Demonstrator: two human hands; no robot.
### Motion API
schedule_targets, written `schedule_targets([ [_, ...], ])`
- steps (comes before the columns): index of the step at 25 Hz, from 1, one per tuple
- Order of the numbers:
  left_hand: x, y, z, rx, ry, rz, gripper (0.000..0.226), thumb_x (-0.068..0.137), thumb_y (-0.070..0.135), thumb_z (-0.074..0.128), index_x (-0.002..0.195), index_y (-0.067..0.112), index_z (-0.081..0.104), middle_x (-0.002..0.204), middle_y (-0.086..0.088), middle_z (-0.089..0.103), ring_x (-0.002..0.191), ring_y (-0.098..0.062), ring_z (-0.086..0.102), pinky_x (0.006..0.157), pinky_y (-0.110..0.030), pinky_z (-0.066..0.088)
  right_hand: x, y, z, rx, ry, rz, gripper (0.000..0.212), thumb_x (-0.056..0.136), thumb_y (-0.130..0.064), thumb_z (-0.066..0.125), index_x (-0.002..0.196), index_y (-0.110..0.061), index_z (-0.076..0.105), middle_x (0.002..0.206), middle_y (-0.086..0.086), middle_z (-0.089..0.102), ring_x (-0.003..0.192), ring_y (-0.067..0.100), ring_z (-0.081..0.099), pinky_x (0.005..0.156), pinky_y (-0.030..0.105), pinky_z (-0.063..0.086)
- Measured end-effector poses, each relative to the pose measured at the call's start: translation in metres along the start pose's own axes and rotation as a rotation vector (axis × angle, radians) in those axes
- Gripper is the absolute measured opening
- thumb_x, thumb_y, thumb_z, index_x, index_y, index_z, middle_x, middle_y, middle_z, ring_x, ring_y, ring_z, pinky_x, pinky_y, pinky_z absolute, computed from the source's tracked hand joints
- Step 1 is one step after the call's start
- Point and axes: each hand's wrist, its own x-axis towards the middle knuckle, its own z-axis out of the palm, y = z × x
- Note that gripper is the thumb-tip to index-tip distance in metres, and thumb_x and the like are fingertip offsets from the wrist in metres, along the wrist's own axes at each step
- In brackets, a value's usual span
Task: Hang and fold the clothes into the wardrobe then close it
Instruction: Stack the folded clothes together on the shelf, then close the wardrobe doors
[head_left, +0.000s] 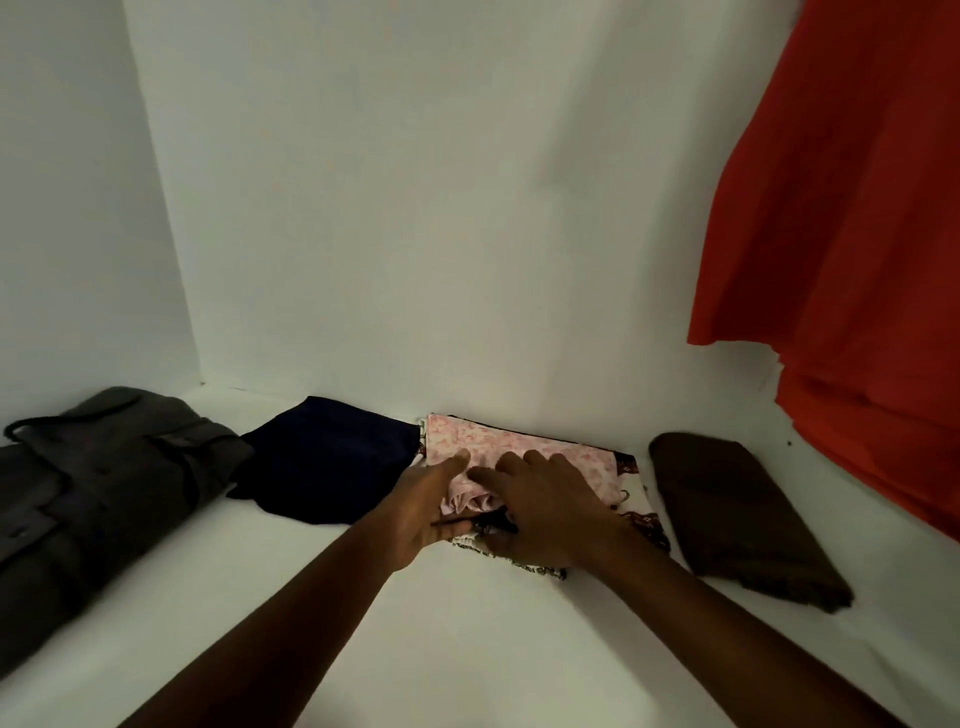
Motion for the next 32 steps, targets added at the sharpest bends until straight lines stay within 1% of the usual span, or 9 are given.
schedule_targets([
  [4,0.005,-0.009,0.014,0.085,0.14,0.081,0.028,0.095,0.011,0.071,0.123,0.014,0.064,0.112,-0.012,0.075,0.091,-0.027,0.075,0.07,-0.037,0.064,-0.016,0.03,0.01,0.184,0.037,0.128,0.085,0.088,-0.052,0.061,0.158,-0.041,0.014,0.149,0.0,0.042,0.135,0.029,0.043,0.109,0.045,0.035],
  [7,0.003,-0.006,0.02,0.07,0.224,0.116,0.018,0.093,0.0,0.065,0.108,0.01,0.066,0.097,-0.015,0.072,0.079,-0.03,0.067,0.057,-0.031,0.05,-0.015,0.047,0.004,0.253,0.098,0.127,0.066,0.088,-0.041,0.065,0.149,-0.037,0.04,0.135,0.0,0.062,0.124,0.026,0.056,0.097,0.035,0.045],
  [11,-0.008,-0.002,0.021,0.093,0.239,0.136,0.018,0.092,-0.004,0.059,0.092,0.014,0.064,0.092,-0.011,0.068,0.072,-0.022,0.062,0.06,-0.03,0.049,-0.015,0.056,-0.012,-0.002,0.169,0.161,0.045,0.084,-0.054,0.054,0.12,-0.03,0.068,0.114,-0.002,0.065,0.113,0.024,0.055,0.091,0.036,0.037],
  [15,-0.033,-0.017,0.008,0.307,0.199,0.23,0.037,0.091,0.008,0.07,0.125,0.015,0.057,0.104,0.001,0.065,0.088,-0.018,0.065,0.069,-0.03,0.052,-0.039,0.031,0.0,-0.023,0.035,0.188,0.044,0.092,-0.05,0.052,0.13,-0.03,0.059,0.131,0.0,0.058,0.125,0.027,0.05,0.106,0.042,0.032],
  [18,-0.073,-0.021,-0.017,0.679,0.254,0.437,0.055,0.092,0.027,0.075,0.139,0.021,0.049,0.125,0.005,0.058,0.116,-0.017,0.06,0.089,-0.027,0.047,-0.053,0.0,-0.005,0.018,0.236,0.201,0.056,0.082,-0.038,0.055,0.137,-0.03,0.057,0.136,0.0,0.053,0.126,0.028,0.051,0.104,0.045,0.036],
  [21,-0.135,-0.028,-0.064,1.003,0.346,0.688,0.07,0.095,0.046,0.068,0.154,0.027,0.036,0.164,0.004,0.029,0.15,-0.015,0.033,0.112,-0.036,0.035,-0.064,-0.065,-0.025,0.162,0.44,0.133,0.059,0.078,-0.032,0.056,0.137,-0.027,0.057,0.142,0.003,0.051,0.127,0.027,0.05,0.101,0.044,0.042],
  [23,-0.18,-0.035,-0.106,1.214,0.429,0.861,0.071,0.094,0.059,0.058,0.154,0.028,0.036,0.171,0.003,0.016,0.158,-0.017,0.016,0.118,-0.048,0.029,-0.071,-0.123,-0.042,0.268,0.493,0.035,0.06,0.08,-0.029,0.059,0.14,-0.027,0.052,0.148,0.001,0.046,0.133,0.024,0.044,0.103,0.043,0.04],
  [27,-0.283,-0.049,-0.196,1.39,0.589,1.031,0.067,0.094,0.063,0.047,0.15,0.025,0.043,0.171,-0.003,0.018,0.16,-0.022,0.01,0.12,-0.061,0.026,-0.085,-0.248,-0.071,0.452,0.516,-0.111,0.061,0.087,-0.027,0.064,0.146,-0.026,0.047,0.153,-0.001,0.039,0.141,0.022,0.038,0.109,0.042,0.037],
  [32,-0.448,-0.081,-0.32,1.265,0.943,1.08,0.058,0.093,0.045,0.063,0.144,0.02,0.051,0.166,-0.006,0.029,0.157,-0.025,0.021,0.118,-0.054,0.029,-0.115,-0.428,-0.107,0.746,0.452,-0.384,0.053,0.088,-0.022,0.067,0.138,-0.029,0.054,0.142,-0.008,0.042,0.134,0.014,0.044,0.106,0.037,0.045],
])
